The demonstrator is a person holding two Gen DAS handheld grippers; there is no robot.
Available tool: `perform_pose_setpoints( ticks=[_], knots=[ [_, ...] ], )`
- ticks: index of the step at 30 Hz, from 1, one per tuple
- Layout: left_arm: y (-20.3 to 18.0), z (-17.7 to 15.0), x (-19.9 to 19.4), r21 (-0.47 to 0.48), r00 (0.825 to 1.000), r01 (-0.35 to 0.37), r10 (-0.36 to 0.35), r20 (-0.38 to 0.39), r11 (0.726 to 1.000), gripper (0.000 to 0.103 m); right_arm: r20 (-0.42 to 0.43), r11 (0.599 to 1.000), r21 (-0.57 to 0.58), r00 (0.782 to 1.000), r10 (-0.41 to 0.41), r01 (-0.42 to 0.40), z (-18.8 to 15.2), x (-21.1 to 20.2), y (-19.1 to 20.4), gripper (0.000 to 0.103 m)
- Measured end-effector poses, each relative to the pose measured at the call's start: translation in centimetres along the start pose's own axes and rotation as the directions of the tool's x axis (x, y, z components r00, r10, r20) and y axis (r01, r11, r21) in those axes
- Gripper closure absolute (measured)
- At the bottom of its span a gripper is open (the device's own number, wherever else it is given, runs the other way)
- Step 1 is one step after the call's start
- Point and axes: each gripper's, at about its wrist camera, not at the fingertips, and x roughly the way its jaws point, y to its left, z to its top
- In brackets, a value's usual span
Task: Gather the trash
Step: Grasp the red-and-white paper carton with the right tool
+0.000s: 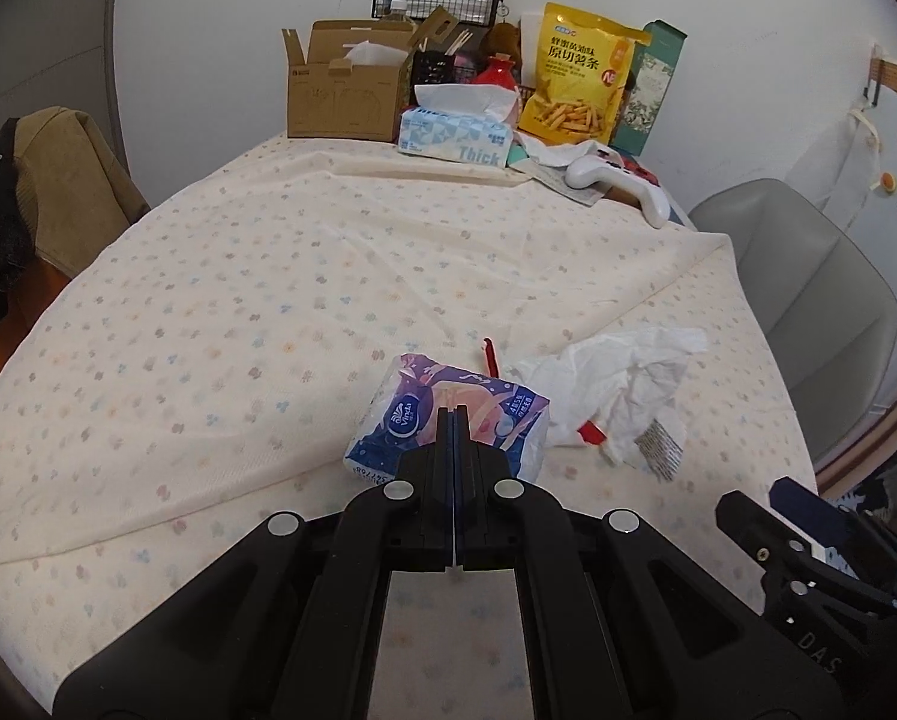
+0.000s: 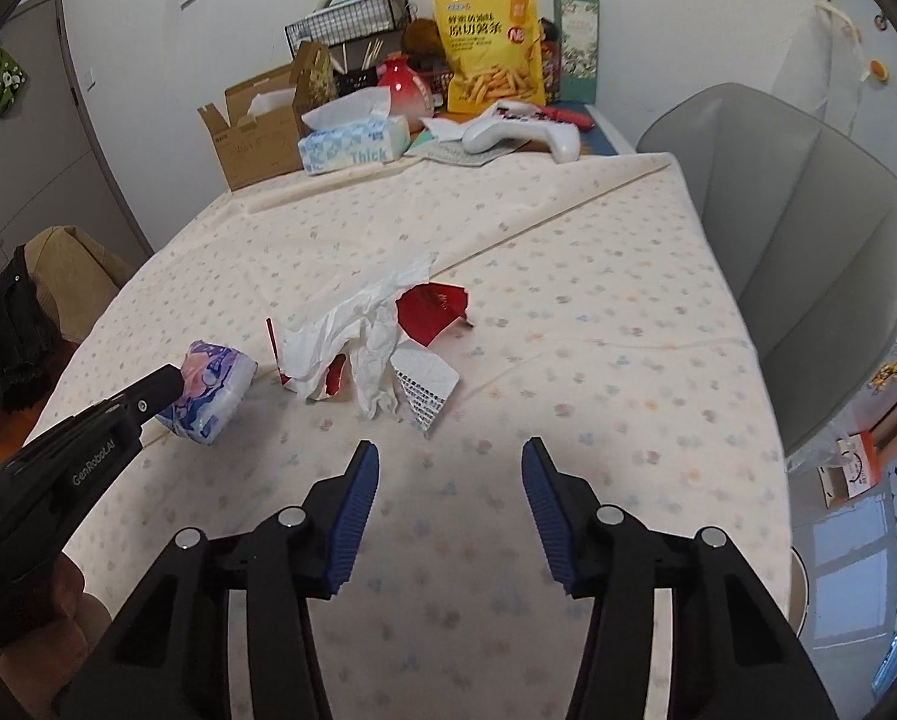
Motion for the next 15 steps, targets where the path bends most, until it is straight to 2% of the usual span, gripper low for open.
perform_pose_setpoints(
  ticks=[10,12,13,14,15],
  knots=[
    [0.5,0.6,2.0,-0.023,0.999,-0.014,0.013,-0.029,1.0,0.102,-0.057,1.0,-0.004,0.998,0.026,-0.026,0.9,5.1,0.5,0.061],
    [0.5,0.6,2.3,-0.024,0.999,-0.021,0.02,-0.03,0.999,0.102,-0.061,0.999,-0.002,0.998,0.033,-0.033,1.0,5.6,0.6,0.069],
    [0.5,0.5,2.4,-0.023,0.999,-0.026,0.025,-0.03,0.999,0.102,-0.06,0.999,-0.003,0.998,0.035,-0.036,1.0,5.7,0.7,0.076],
    [0.4,0.5,2.5,-0.02,0.999,-0.029,0.028,-0.03,0.999,0.102,-0.062,0.999,-0.005,0.997,0.039,-0.039,1.1,5.8,0.8,0.087],
    [0.4,0.5,2.6,-0.018,0.999,-0.03,0.03,-0.03,0.999,0.102,-0.065,0.999,-0.005,0.997,0.043,-0.043,1.0,5.9,0.9,0.09]
  ],
)
